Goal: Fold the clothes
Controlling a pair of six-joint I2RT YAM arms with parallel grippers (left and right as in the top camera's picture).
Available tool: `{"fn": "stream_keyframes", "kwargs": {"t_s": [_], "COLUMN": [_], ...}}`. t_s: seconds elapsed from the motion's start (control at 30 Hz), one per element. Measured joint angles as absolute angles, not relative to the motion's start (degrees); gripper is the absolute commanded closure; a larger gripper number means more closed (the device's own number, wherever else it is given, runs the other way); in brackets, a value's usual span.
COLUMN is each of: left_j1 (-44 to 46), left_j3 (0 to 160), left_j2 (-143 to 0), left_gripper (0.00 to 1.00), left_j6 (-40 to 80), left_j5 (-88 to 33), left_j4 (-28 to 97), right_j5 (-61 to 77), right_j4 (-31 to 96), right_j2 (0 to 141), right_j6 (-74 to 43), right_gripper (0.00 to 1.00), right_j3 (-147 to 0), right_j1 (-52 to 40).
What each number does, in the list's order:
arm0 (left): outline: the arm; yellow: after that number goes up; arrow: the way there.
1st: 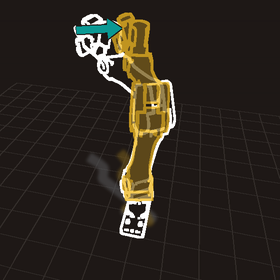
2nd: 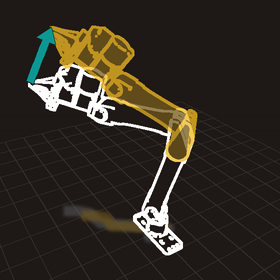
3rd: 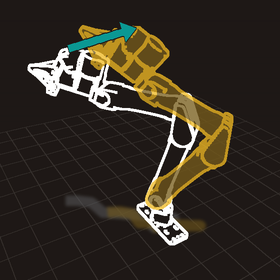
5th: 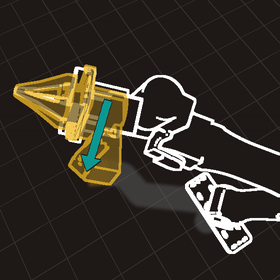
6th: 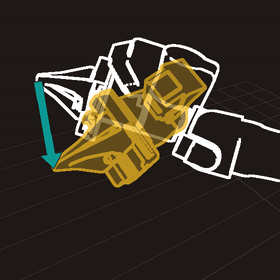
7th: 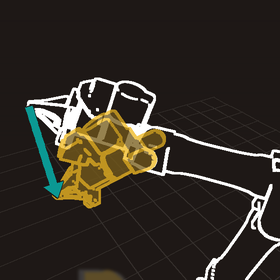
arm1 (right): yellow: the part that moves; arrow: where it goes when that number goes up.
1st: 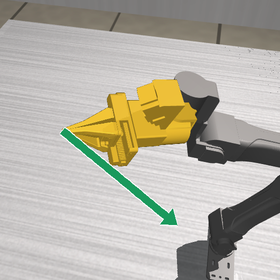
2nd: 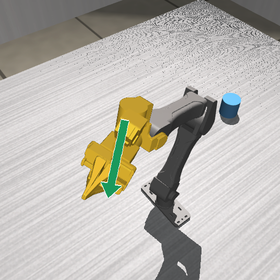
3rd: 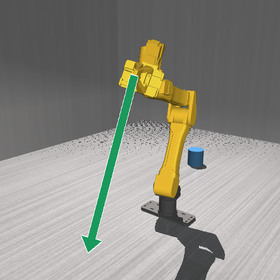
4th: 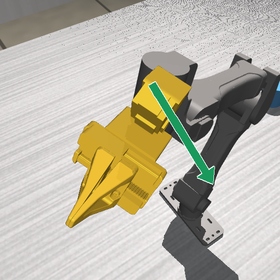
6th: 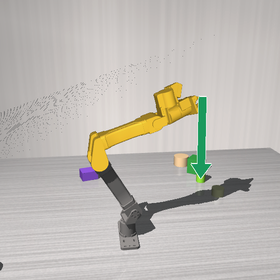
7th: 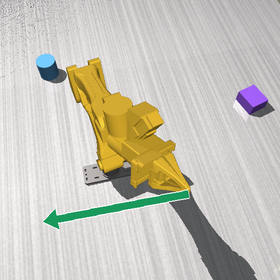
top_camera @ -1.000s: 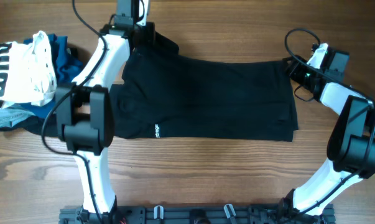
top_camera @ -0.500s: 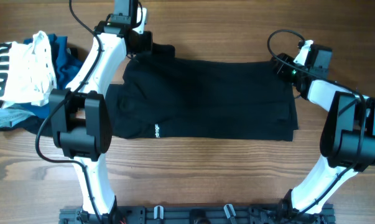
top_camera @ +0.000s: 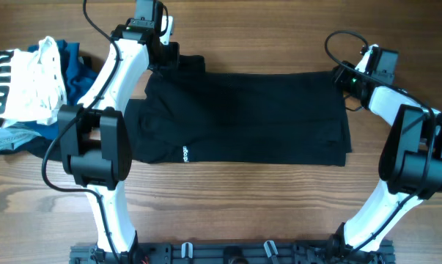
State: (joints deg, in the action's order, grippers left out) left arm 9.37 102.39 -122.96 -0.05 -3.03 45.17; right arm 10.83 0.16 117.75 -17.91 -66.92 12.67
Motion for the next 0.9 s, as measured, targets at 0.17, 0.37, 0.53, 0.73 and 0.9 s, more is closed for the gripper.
{"fn": "stream_keyframes", "kwargs": {"t_s": [0.17, 0.37, 0.53, 0.73, 0.9], "left_j1": [9.37, 9.37, 9.37, 9.37, 9.37], "left_j3": [102.39, 102.39, 102.39, 102.39, 102.39], "left_j2": [-122.96, -122.96, -122.96, -122.96, -122.58], "left_gripper": [0.96, 0.96, 0.96, 0.96, 0.96], "left_j6": [-0.05, -0.05, -0.05, -0.05, -0.05], "left_j5": [-3.03, -3.03, -3.03, -3.03, -3.03], "left_j4": [45.17, 45.08, 45.06, 45.54, 47.97], "right_j5": [13.80, 20.14, 22.76, 22.68, 19.79], "right_j4": [-3.33, -3.53, -0.40, 7.22, 12.97], "right_j2": [120.42, 121.71, 121.62, 117.71, 110.02], "right_j6": [-16.91, -16.34, -16.60, -14.94, -13.52], "right_gripper": [0.59, 0.96, 0.96, 0.96, 0.96], "right_j3": [-68.73, -68.77, -69.10, -67.83, -67.31], "right_j1": [12.25, 12.25, 12.64, 13.23, 13.32]}}
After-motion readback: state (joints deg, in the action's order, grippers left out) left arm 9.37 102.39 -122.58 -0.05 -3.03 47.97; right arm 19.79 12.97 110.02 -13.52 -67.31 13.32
